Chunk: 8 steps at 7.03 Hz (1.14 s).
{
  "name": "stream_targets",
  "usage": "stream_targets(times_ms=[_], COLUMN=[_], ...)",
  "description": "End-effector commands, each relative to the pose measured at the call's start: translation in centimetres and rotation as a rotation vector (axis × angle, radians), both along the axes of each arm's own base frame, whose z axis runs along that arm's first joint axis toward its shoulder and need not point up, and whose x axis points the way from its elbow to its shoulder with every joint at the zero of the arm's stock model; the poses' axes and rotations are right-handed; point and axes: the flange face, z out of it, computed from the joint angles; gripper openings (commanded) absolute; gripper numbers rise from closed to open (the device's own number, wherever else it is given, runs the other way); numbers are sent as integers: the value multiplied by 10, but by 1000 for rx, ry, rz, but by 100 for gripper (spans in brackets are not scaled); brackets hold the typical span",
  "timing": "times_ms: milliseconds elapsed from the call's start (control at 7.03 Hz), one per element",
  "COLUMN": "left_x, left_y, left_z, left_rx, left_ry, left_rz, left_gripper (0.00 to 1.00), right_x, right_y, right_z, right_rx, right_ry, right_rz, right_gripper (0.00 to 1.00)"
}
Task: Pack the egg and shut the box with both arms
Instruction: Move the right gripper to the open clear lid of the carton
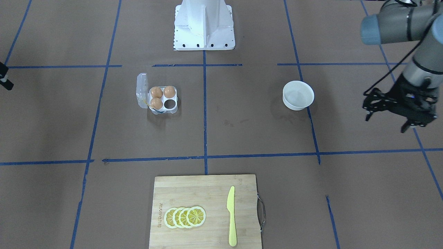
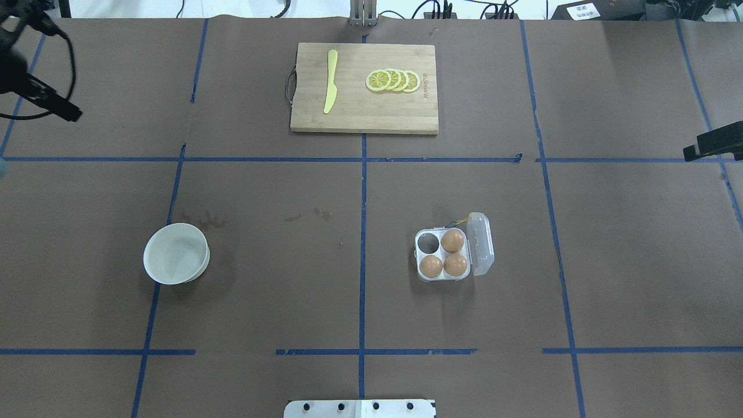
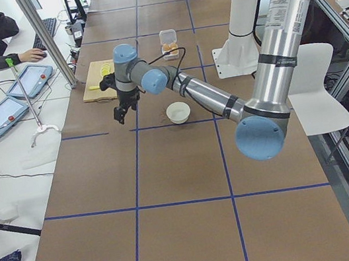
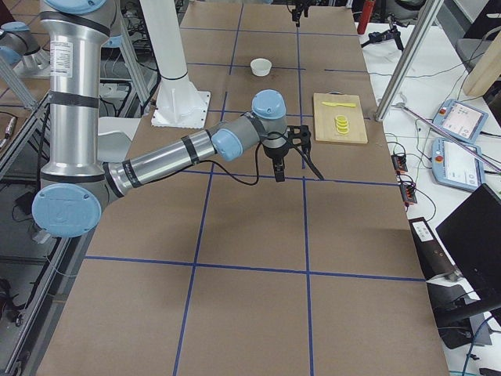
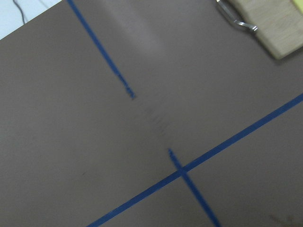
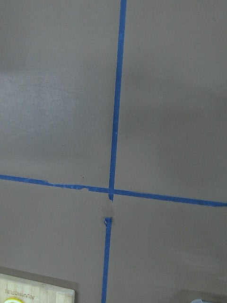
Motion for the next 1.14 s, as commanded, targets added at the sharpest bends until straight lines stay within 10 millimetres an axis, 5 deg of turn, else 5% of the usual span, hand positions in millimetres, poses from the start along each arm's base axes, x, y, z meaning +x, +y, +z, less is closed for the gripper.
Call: stream_targets(times_ms=[0, 284, 569, 711, 995], left_x=[-133, -144, -145, -144, -141], left_y=[8, 18, 22, 22, 21], left_z=[95, 113, 121, 126, 137], left_rx=[-122, -153, -171, -182, -205], left_ry=[-45, -51, -52, -53, -54], left_rz=[-99, -114, -115, -112, -108], left_gripper=[100, 100, 100, 100, 100], right_x=[-82, -185, -207, -212, -235], right_y=[26, 70, 84, 86, 101], right_z=[-43, -72, -83, -83, -80], right_rx=[-33, -21, 13, 6, 3], right_ry=[8, 48, 0, -21, 0], right_rz=[32, 114, 83, 88, 162], right_gripper=[100, 100, 93, 77, 31])
